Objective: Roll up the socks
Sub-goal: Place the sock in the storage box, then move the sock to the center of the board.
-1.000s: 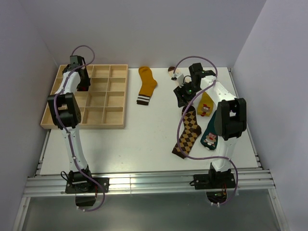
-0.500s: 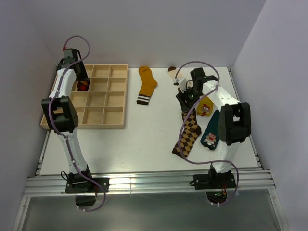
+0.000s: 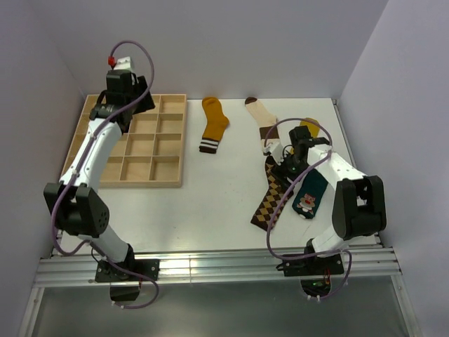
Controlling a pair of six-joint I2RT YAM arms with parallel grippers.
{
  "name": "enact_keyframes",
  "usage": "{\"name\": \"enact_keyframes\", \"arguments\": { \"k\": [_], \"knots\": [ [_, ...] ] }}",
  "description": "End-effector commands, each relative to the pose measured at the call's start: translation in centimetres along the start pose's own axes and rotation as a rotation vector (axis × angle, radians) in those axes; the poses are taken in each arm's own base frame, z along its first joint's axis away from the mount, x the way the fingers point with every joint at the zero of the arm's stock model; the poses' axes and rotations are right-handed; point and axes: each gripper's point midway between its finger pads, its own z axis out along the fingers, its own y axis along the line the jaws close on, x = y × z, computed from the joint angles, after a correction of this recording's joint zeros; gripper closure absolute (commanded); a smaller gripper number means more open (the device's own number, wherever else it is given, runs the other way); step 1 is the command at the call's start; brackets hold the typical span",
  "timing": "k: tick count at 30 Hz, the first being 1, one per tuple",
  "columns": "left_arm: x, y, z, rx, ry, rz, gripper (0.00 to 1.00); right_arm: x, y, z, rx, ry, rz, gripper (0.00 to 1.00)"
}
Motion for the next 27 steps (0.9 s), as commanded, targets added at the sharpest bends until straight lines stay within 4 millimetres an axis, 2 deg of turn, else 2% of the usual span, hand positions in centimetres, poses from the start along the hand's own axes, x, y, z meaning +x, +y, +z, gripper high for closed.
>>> {"name": "enact_keyframes", "arguments": {
  "k": [1,2,4,9,15,19,22,26,27],
  "knots": [
    [1.2,-2.1,-1.7,0.112,-0.032,-0.075,0.41,-1.7,-1.2,-0.6,0.095,-0.06,-0.107,0.26],
    [0.9,-3.1,-3.2,0.16,-0.057,-0.096,0.41,-1.9,-0.9,-0.4,0.096,-0.05,-0.122,0.26],
    [2.5,-3.7,-3.7,0.2,-0.048,-0.111,0.4,-1.9,-0.9,0.4,0.102,-0.036,-0.131,0.26],
    [3.9,-6.2,-6.4,0.29,-0.047,-0.109,0.4,-1.3,-0.6,2.6,0.103,0.043,-0.174,0.25],
    [5.9,-7.0,-7.1,0.332,-0.018,-0.113,0.4,-0.5,0.5,5.5,0.067,0.154,-0.223,0.25],
    [6.2,-7.0,-7.3,0.337,-0.012,-0.107,0.4,-0.8,1.5,6.0,0.016,0.201,-0.249,0.25],
    [6.1,-6.8,-7.8,0.333,-0.015,-0.1,0.4,-0.7,2.8,6.1,-0.018,0.222,-0.271,0.24],
    [5.5,-7.0,-8.7,0.347,-0.029,-0.102,0.39,-2.1,5.6,6.0,-0.053,0.223,-0.328,0.24],
    [5.5,-6.9,-8.8,0.346,-0.026,-0.103,0.39,-2.6,6.9,6.1,-0.071,0.231,-0.348,0.24]
  ]
}}
